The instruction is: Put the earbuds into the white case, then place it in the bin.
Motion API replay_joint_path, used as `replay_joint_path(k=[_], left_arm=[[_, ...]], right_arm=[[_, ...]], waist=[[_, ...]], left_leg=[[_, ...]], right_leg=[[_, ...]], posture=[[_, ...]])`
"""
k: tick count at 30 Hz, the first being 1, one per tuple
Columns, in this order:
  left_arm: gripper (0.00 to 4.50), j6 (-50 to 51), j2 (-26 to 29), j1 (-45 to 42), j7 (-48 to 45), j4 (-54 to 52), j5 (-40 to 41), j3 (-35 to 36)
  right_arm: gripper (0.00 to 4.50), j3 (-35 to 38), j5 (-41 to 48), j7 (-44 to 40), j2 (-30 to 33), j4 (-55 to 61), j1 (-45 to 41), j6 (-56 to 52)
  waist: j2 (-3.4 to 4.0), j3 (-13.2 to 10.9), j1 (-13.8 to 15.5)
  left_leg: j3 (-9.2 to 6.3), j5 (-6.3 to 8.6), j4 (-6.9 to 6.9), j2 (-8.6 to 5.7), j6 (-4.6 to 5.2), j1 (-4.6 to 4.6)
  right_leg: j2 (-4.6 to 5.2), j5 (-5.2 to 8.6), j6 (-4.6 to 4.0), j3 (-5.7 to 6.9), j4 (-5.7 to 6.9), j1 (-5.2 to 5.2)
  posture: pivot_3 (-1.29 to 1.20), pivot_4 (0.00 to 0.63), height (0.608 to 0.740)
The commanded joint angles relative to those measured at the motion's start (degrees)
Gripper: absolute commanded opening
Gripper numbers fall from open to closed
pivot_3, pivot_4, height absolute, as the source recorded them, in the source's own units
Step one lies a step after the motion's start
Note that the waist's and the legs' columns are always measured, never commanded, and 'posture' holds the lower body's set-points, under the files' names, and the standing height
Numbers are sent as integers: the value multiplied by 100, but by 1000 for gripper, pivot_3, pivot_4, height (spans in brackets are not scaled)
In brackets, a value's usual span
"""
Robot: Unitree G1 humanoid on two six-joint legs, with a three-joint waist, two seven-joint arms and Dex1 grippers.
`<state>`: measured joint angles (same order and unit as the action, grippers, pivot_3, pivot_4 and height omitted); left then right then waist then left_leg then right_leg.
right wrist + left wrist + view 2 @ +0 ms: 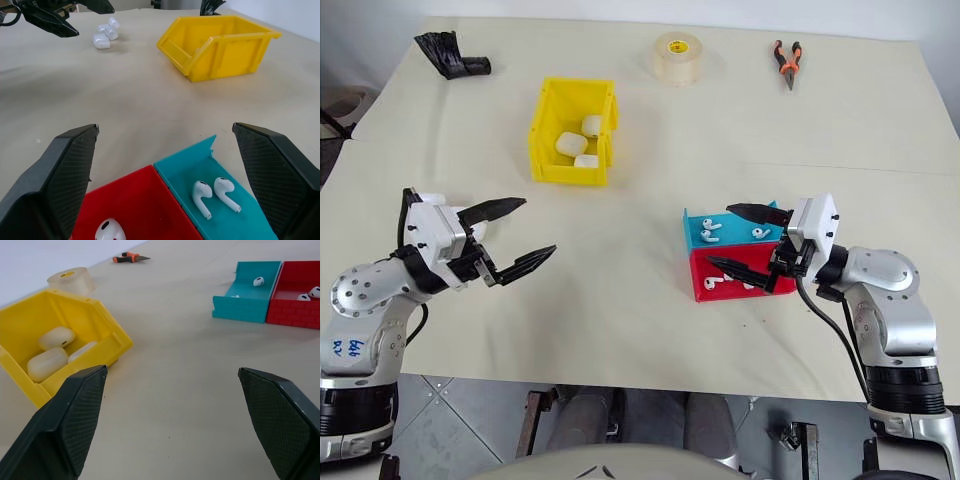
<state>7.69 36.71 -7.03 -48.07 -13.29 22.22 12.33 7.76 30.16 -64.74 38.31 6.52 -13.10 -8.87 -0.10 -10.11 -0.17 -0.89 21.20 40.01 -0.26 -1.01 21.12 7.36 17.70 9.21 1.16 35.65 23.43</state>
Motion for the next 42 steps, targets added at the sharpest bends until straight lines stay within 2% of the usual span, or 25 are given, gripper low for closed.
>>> replay_joint_path(k=[1,13,19,24,28,33,38,42], left_arm=[[4446,-163,51,-23,-25,-256,18,28],[4446,69,96,60,69,-300,160,234],[4446,541,224,488,525,-592,20,597],[4446,2231,165,1078,1829,-1450,51,1318],[4446,3741,-231,1560,2857,-2503,225,1848],[4446,5363,-572,1633,3630,-3262,350,2285],[4446,6454,-576,960,3860,-3401,505,2399],[4446,7921,144,-441,3871,-2861,471,2005]], right_arm=[[4500,33,-17,-23,23,63,-72,103],[4500,-55,9,-86,-30,56,-127,134],[4500,-228,-1,-206,-228,200,-249,376],[4500,-455,233,-187,-719,552,-459,473],[4500,-553,388,-237,-902,564,-668,406],[4500,-581,296,-275,-1053,364,-821,611],[4500,-657,277,-399,-1020,203,-860,616],[4500,-694,379,-520,-902,154,-953,369]], waist=[[0,0,1],[0,0,-5],[0,0,-14],[0,0,-42],[0,0,-7],[-1,0,8],[0,0,4],[-3,-1,7]], left_leg=[[0,0,0,0,0,0],[1,0,0,0,0,0],[-4,0,0,2,0,-1],[-22,0,-4,6,0,-2],[-40,3,-3,1,5,-2],[-51,3,-3,-1,2,-1],[-48,2,-2,-3,0,-2],[-50,0,0,-4,-3,-1]], right_leg=[[0,0,0,0,0,0],[0,0,0,0,0,0],[0,0,0,0,0,1],[-1,0,0,-7,4,7],[10,0,0,-13,2,5],[9,0,-1,-8,3,5],[6,1,-2,-9,5,5],[4,1,-2,-7,9,6]], posture=[[0,150,740],[0,150,740],[0,150,740],[0,150,740],[0,150,740],[0,150,740],[0,150,740],[0,150,740]])
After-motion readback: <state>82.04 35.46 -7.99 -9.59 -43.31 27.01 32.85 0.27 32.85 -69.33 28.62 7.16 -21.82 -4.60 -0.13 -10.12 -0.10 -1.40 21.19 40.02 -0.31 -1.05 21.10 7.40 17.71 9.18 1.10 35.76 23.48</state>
